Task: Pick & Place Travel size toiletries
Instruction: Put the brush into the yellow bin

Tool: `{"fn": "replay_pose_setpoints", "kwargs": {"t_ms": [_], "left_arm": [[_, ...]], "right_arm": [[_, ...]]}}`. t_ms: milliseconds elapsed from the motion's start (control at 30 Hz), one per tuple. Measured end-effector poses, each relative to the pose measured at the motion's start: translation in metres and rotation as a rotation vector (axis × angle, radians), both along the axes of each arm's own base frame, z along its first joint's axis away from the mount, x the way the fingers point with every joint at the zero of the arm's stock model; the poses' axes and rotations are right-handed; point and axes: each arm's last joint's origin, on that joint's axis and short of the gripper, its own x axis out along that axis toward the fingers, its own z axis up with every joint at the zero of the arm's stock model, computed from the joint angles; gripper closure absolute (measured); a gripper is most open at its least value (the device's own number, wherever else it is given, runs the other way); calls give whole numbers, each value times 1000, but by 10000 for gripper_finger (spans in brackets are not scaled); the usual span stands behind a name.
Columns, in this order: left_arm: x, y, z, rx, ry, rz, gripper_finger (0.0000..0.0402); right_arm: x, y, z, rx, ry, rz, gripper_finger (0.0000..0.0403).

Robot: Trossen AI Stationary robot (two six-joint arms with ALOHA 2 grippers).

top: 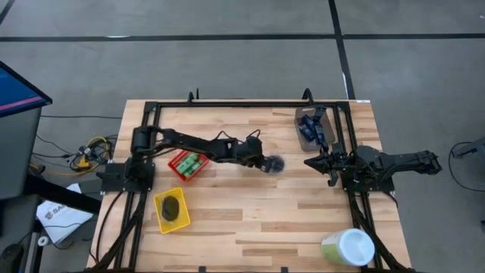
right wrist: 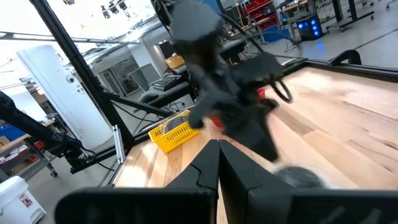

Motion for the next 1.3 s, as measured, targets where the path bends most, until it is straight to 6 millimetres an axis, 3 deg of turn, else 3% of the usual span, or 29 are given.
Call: {"fn": "replay_pose_setpoints", "kwargs": {"t_ms": [167,433,633,800,1067,1300], "left_arm": [[-19,-25,47,39,-11,-102,401],[-75,-64,89,12,-28,-204,401],[-129,-93,101,-106,-41,-242,401],[-180,-109,97,-241,-3,-234,401],[-248,-119,106,-504,-46,-292,401],[-285,-118,112,-596,-16,-300,401]], "right_arm": [[0,0,0,0,2,0,403],[0,0,0,0,1,0,403],[0,0,0,0,1,1,403],[0,0,0,0,0,1,403],[0,0,0,0,-1,1,403],[0,0,0,0,-1,1,403]]}}
